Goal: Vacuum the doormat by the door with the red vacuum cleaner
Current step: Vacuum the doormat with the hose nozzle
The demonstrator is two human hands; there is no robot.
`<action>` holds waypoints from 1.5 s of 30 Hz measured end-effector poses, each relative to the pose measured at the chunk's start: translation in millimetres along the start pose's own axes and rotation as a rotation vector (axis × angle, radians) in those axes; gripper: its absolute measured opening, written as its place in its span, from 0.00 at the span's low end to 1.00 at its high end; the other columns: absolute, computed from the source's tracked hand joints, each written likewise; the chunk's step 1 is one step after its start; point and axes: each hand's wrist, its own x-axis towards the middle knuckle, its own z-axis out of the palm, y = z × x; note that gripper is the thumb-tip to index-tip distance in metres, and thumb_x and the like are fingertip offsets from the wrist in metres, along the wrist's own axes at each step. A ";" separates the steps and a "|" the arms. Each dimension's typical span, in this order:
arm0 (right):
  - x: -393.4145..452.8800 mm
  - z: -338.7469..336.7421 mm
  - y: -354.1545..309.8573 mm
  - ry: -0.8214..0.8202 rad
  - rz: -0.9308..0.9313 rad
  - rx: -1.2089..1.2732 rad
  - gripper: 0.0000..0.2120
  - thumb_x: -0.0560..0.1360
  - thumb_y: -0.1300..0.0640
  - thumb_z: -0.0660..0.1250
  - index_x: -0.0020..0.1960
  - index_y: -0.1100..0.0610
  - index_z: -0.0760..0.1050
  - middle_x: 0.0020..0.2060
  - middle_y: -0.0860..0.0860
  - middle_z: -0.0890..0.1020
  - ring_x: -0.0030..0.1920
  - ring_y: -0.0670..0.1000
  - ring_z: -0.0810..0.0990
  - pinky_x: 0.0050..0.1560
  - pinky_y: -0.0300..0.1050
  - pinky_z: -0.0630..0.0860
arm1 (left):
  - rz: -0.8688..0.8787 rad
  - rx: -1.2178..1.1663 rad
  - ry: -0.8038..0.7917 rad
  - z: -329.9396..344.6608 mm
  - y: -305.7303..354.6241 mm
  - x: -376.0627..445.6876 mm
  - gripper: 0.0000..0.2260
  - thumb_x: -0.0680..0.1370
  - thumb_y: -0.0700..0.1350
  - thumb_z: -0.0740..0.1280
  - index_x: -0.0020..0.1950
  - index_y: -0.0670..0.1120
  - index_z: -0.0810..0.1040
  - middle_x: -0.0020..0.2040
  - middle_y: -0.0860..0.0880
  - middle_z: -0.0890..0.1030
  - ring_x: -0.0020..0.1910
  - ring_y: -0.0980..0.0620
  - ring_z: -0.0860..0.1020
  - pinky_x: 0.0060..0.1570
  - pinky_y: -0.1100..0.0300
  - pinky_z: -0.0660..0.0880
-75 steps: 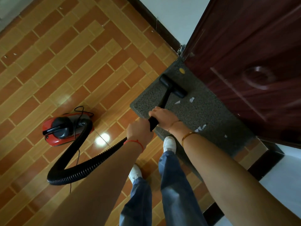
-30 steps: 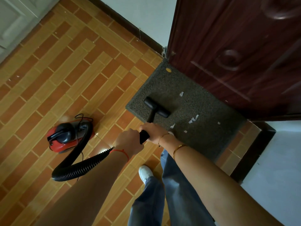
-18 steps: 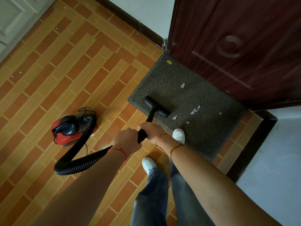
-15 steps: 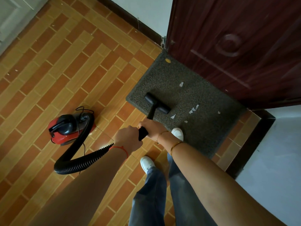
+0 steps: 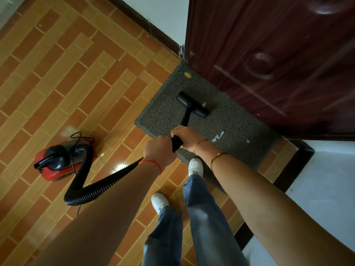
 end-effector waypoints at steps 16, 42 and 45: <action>35.1 -80.4 96.0 0.009 0.002 -0.031 0.06 0.76 0.66 0.61 0.51 0.58 0.73 0.53 0.53 0.78 0.51 0.56 0.81 0.42 0.49 0.76 | 0.001 -0.018 0.009 -68.4 69.5 82.6 0.04 0.76 0.43 0.62 0.44 0.45 0.75 0.31 0.51 0.71 0.26 0.53 0.71 0.22 0.62 0.65; -34.4 51.5 -63.4 -0.055 -0.021 0.013 0.03 0.75 0.59 0.63 0.48 0.57 0.71 0.47 0.54 0.79 0.44 0.56 0.81 0.40 0.51 0.78 | 0.085 0.146 -0.028 37.3 -45.2 -59.9 0.06 0.75 0.46 0.63 0.42 0.46 0.73 0.31 0.51 0.71 0.26 0.53 0.69 0.23 0.62 0.65; -47.6 81.4 -95.1 -0.055 -0.017 0.013 0.04 0.76 0.57 0.63 0.49 0.57 0.71 0.48 0.54 0.79 0.45 0.56 0.80 0.36 0.47 0.71 | 0.084 0.158 -0.041 63.5 -68.9 -84.4 0.05 0.75 0.47 0.64 0.44 0.46 0.75 0.31 0.51 0.71 0.26 0.53 0.69 0.23 0.62 0.63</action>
